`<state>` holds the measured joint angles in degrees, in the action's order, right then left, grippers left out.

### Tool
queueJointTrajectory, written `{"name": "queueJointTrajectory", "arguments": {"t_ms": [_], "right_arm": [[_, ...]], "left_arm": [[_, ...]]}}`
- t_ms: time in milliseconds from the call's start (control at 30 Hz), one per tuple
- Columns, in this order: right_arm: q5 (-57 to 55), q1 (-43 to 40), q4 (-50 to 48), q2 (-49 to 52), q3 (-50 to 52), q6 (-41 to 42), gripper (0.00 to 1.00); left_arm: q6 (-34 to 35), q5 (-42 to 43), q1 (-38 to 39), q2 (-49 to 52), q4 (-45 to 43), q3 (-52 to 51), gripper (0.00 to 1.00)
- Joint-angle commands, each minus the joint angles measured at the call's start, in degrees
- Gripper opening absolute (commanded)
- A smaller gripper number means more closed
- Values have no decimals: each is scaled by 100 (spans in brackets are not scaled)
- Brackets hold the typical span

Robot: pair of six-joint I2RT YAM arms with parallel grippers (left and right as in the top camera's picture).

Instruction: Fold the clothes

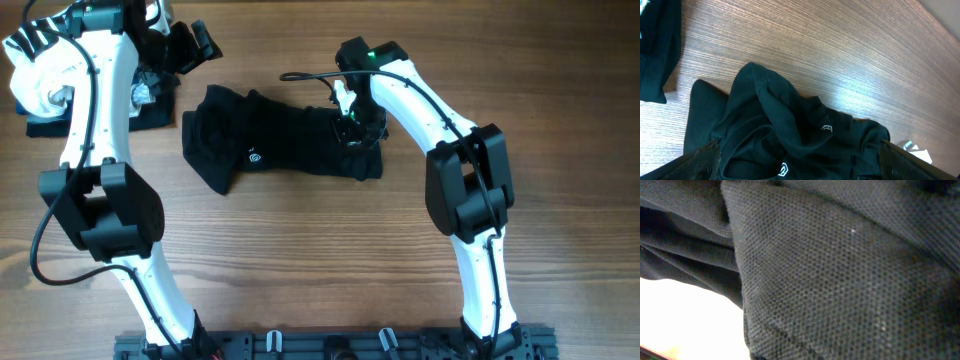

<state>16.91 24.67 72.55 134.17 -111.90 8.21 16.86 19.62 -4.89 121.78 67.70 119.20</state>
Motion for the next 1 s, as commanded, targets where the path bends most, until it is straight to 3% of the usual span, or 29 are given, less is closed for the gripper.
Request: {"name": "queueJointTrajectory", "arguments": {"t_ms": [0,67,100,133,233,267,300,367,400,433,467,500,533,567,633,700,733,767,800,867,967], "right_arm": [[114,83,-105,107,-72,-55,19],[111,92,-131,107,-72,-98,27],[87,92,-166,105,-72,-125,17],[61,92,-192,105,-76,-142,15],[-81,87,-293,105,-149,-214,24],[-87,87,-337,105,-170,-225,33],[-127,87,-358,105,-205,-221,55],[-243,87,-415,105,-249,-245,83],[-417,87,-492,107,-269,-269,93],[-634,87,-564,105,-280,-302,93],[-925,87,-614,105,-282,-367,50],[-1176,87,-581,105,-282,-380,19],[-1408,87,-531,107,-280,-428,28],[-1672,87,-450,107,-282,-487,44],[-2111,87,-236,107,-280,-503,50],[-2184,87,4,162,-280,-498,73],[-2275,87,83,195,-280,-461,64],[-2424,87,149,234,-280,-363,41],[-2492,87,203,240,-280,-358,40],[-2483,90,229,249,-282,-372,25],[-2483,164,271,249,-282,-372,28]], "left_arm": [[9,94,15,-149,9,83,100],[9,94,24,-149,44,83,100],[9,96,28,-149,68,83,100],[9,96,33,-149,87,83,100],[7,94,68,-149,120,83,100],[7,94,83,-149,118,83,100],[7,94,92,-149,111,83,100],[9,94,133,-149,120,83,100],[7,94,162,-149,122,83,100],[7,94,195,-149,122,83,100],[7,92,234,-146,116,83,100],[4,92,269,-146,116,83,100],[2,66,293,-146,116,83,100],[2,24,315,-146,118,83,100],[2,7,330,-146,116,83,100],[2,7,328,-146,111,83,100],[0,7,328,-146,109,83,100],[0,7,328,-146,109,83,100],[-15,4,328,-146,109,83,100],[-17,-37,328,-146,116,83,100],[-61,-105,328,-146,136,83,100]]}}
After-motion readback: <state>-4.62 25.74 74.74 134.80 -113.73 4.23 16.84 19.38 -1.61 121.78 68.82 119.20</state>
